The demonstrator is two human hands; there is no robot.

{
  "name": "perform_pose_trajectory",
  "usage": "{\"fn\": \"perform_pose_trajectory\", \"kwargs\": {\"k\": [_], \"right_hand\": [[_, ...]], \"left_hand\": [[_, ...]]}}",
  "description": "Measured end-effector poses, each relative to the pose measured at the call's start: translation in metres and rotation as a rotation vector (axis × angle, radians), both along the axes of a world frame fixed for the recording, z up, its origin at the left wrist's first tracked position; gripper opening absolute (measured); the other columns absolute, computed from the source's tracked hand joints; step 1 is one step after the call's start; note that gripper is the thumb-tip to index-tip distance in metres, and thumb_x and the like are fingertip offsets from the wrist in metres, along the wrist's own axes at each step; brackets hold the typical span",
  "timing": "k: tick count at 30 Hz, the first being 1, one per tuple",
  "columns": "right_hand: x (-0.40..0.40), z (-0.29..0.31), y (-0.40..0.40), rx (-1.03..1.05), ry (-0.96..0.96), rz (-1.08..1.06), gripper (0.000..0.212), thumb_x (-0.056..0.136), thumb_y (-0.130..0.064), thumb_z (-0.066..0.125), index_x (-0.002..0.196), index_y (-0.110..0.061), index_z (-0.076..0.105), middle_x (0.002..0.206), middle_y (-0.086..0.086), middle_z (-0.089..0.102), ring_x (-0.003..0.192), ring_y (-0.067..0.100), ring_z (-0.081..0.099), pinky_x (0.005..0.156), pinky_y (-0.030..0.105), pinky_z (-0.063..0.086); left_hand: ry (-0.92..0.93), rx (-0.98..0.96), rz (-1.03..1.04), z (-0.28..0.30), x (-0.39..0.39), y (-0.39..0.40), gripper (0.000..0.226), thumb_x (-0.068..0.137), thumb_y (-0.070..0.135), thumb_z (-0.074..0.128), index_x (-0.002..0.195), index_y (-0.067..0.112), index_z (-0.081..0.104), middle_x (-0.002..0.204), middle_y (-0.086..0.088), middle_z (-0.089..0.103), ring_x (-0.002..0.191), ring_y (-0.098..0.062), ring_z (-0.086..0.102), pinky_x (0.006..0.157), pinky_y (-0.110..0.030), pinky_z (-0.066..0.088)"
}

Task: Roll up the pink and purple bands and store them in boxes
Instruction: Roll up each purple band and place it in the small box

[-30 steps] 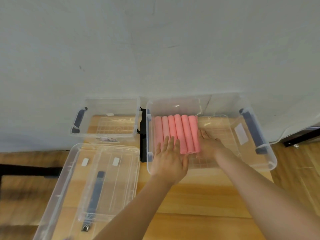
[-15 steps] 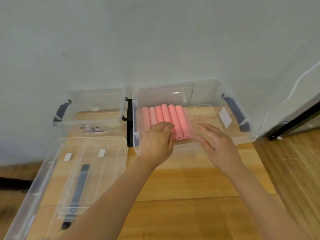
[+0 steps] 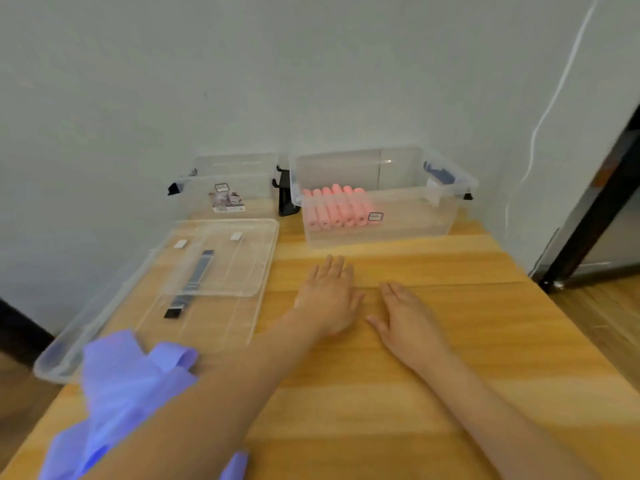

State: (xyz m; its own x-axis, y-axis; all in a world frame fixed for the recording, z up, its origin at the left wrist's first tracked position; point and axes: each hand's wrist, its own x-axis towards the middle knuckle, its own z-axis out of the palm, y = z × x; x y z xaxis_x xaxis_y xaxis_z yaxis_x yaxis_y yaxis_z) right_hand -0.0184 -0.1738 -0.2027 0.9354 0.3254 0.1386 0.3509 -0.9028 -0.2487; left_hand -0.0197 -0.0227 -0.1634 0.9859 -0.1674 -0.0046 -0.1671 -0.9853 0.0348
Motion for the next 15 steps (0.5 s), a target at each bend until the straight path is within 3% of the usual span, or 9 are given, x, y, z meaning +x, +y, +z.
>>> {"fn": "perform_pose_trajectory", "kwargs": {"k": [5, 10, 15], "right_hand": [[-0.090, -0.001, -0.016, -0.002, -0.011, -0.056, 0.055, 0.095, -0.042, 0.039, 0.139, -0.010, 0.036, 0.145, 0.007, 0.038, 0.134, 0.020, 0.032, 0.111, 0.029, 0.024], [-0.129, 0.003, -0.027, 0.029, -0.012, -0.043, 0.052, 0.097, -0.036, 0.036, 0.142, -0.010, 0.033, 0.148, 0.007, 0.034, 0.137, 0.018, 0.028, 0.112, 0.029, 0.021], [-0.135, 0.008, -0.018, 0.085, -0.012, 0.021, 0.052, 0.095, -0.029, 0.042, 0.141, -0.007, 0.035, 0.147, 0.009, 0.035, 0.137, 0.018, 0.029, 0.112, 0.028, 0.022]], "left_hand": [[0.068, -0.073, 0.081, -0.017, -0.095, -0.029, 0.061, 0.098, 0.043, 0.025, 0.146, 0.007, 0.015, 0.155, -0.012, 0.011, 0.143, -0.026, 0.006, 0.116, -0.040, 0.006], [0.048, -0.141, 0.134, -0.029, -0.152, -0.049, 0.057, 0.099, 0.040, 0.024, 0.147, 0.010, 0.017, 0.155, -0.008, 0.013, 0.143, -0.022, 0.008, 0.115, -0.036, 0.007], [-0.055, -0.026, 0.129, -0.012, -0.174, -0.041, 0.059, 0.098, 0.040, 0.026, 0.147, 0.008, 0.015, 0.156, -0.010, 0.011, 0.144, -0.023, 0.004, 0.115, -0.039, 0.002]]}}
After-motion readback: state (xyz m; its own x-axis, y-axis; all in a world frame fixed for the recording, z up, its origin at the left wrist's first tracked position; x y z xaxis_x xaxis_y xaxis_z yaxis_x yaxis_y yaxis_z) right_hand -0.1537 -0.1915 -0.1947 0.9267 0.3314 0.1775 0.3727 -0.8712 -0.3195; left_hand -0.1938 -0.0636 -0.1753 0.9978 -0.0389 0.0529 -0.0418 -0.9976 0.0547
